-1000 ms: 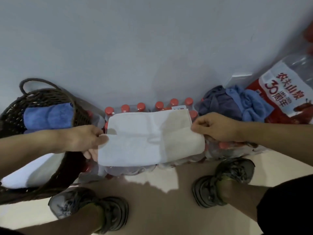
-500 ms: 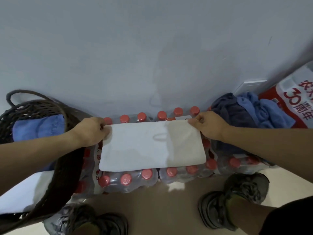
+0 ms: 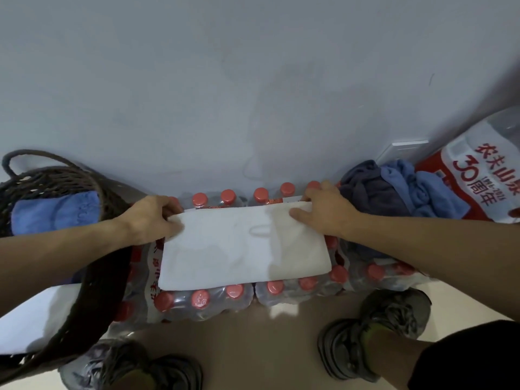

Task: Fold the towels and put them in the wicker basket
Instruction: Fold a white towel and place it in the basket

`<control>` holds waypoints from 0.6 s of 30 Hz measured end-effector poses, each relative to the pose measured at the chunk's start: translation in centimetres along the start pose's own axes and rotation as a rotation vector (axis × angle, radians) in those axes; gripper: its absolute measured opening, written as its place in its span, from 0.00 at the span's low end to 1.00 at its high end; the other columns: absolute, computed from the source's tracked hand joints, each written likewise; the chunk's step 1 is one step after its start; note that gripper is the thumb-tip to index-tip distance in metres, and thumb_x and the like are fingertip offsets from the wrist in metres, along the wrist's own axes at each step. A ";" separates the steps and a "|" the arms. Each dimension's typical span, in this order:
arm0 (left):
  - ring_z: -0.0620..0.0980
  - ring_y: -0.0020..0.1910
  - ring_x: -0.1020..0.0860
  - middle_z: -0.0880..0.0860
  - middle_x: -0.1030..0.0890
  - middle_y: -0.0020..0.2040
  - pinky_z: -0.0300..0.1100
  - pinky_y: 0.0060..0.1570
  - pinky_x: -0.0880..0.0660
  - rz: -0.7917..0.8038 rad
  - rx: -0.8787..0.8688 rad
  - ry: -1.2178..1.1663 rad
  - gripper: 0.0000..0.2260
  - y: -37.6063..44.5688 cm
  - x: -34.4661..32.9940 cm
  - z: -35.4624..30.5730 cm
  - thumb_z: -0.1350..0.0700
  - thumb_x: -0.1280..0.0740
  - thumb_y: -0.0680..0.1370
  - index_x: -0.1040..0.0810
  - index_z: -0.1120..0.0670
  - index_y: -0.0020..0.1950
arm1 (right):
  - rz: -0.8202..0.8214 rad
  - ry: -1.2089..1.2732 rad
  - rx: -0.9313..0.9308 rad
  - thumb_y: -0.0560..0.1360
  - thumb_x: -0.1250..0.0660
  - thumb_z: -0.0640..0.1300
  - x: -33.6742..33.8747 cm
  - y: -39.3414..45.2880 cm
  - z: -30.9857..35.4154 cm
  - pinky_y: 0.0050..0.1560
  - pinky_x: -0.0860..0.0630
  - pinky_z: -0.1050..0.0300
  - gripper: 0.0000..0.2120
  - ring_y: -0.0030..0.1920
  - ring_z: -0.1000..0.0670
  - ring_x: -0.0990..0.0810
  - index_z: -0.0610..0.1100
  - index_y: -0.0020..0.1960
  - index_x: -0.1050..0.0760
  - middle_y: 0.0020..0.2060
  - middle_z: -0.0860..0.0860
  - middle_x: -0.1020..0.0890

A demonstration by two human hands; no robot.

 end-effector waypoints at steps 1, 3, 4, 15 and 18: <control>0.45 0.41 0.20 0.48 0.17 0.41 0.35 0.41 0.27 0.046 0.003 0.039 0.07 0.1 0.2 -0.2 0.58 0.27 0.71 0.20 0.50 0.47 | 0.033 -0.031 0.016 0.76 0.36 0.62 -0.1 0.0 0.3 0.62 0.28 0.47 0.22 0.60 0.42 0.29 0.45 0.57 0.25 0.60 0.44 0.30; 0.47 0.41 0.20 0.49 0.18 0.41 0.38 0.41 0.27 0.135 -0.006 0.104 0.06 0.2 0.5 -0.6 0.56 0.26 0.71 0.21 0.50 0.44 | 0.065 -0.038 0.037 0.75 0.35 0.61 0.1 -0.1 0.8 0.58 0.25 0.49 0.21 0.57 0.42 0.25 0.43 0.53 0.24 0.57 0.44 0.27; 0.48 0.40 0.21 0.50 0.18 0.40 0.38 0.39 0.27 0.167 -0.018 0.117 0.07 0.1 0.5 -0.9 0.56 0.25 0.70 0.21 0.50 0.43 | 0.070 -0.010 0.042 0.74 0.33 0.61 0.4 -0.2 0.9 0.53 0.24 0.50 0.20 0.53 0.43 0.23 0.43 0.50 0.25 0.54 0.44 0.25; 0.50 0.32 0.19 0.56 0.16 0.35 0.42 0.36 0.22 0.438 0.069 -0.287 0.08 -1.0 -0.1 -0.6 0.59 0.28 0.75 0.22 0.62 0.50 | 0.431 0.581 -0.078 0.72 0.24 0.46 0.7 -2.1 -0.9 0.52 0.18 0.52 0.16 0.50 0.47 0.15 0.41 0.56 0.21 0.50 0.47 0.15; 0.51 0.27 0.20 0.56 0.17 0.31 0.41 0.32 0.24 0.342 0.037 -0.076 0.12 -1.0 -0.2 -0.3 0.52 0.34 0.80 0.22 0.61 0.43 | 0.434 0.763 -0.177 0.77 0.32 0.52 0.3 -2.9 -1.5 0.52 0.18 0.47 0.17 0.51 0.44 0.15 0.40 0.58 0.22 0.51 0.44 0.15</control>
Point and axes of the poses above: each hand's wrist, its own y-axis towards the middle knuckle, its own x-axis out of the back of the hand, z = x × y, the point moved 5 cm from there along y, towards the middle knuckle
